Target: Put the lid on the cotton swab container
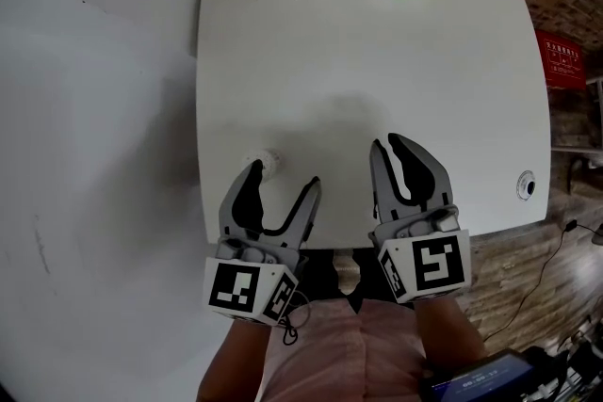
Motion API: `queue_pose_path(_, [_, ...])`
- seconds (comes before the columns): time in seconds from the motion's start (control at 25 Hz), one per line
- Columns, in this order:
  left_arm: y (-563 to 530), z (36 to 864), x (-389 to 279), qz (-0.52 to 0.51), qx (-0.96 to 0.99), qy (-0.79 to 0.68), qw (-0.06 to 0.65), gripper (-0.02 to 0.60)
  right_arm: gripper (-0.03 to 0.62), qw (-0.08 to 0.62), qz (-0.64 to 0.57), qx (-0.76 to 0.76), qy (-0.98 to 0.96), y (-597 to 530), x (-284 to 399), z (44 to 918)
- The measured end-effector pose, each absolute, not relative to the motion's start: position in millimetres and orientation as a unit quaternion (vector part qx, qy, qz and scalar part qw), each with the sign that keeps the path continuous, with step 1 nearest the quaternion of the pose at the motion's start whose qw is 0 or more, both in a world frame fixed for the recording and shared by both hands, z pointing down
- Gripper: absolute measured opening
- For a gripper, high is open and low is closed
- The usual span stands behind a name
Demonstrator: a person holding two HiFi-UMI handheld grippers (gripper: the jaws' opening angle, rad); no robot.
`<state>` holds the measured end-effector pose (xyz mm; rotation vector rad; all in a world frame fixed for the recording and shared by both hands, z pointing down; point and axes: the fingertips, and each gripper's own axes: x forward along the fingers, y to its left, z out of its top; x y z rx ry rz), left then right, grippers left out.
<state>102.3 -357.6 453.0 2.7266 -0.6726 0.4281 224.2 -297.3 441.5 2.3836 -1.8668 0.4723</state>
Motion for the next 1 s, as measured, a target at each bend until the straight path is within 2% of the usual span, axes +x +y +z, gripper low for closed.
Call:
queue_pose_path(0.24, [-358,371,89,0.047,0.952,-0.278,0.123,0.231,0.072,0.024,0.089,0.767,-0.635,-296,213,374])
queue_pose_path(0.28, [-357,357,85,0.030,0.951,-0.288,0.111,0.197,0.068,0.021,0.077,0.764,-0.640,-296,210,361])
queue_pose_path(0.36, [-356,328,78,0.001,0.947,-0.311,0.082,0.090,0.054,0.016,0.051,0.757,-0.651,-294,203,335])
queue_pose_path(0.44, [-352,301,72,-0.021,0.941,-0.332,0.052,0.005,0.015,0.010,0.025,0.749,-0.662,-290,197,309])
queue_pose_path(0.6, [-341,262,61,-0.047,0.933,-0.356,0.018,0.005,0.006,0.010,-0.010,0.739,-0.673,-280,185,271])
queue_pose_path(1.0, [-324,224,53,-0.073,0.931,-0.358,-0.014,0.005,0.005,0.009,-0.047,0.725,-0.687,-267,165,239])
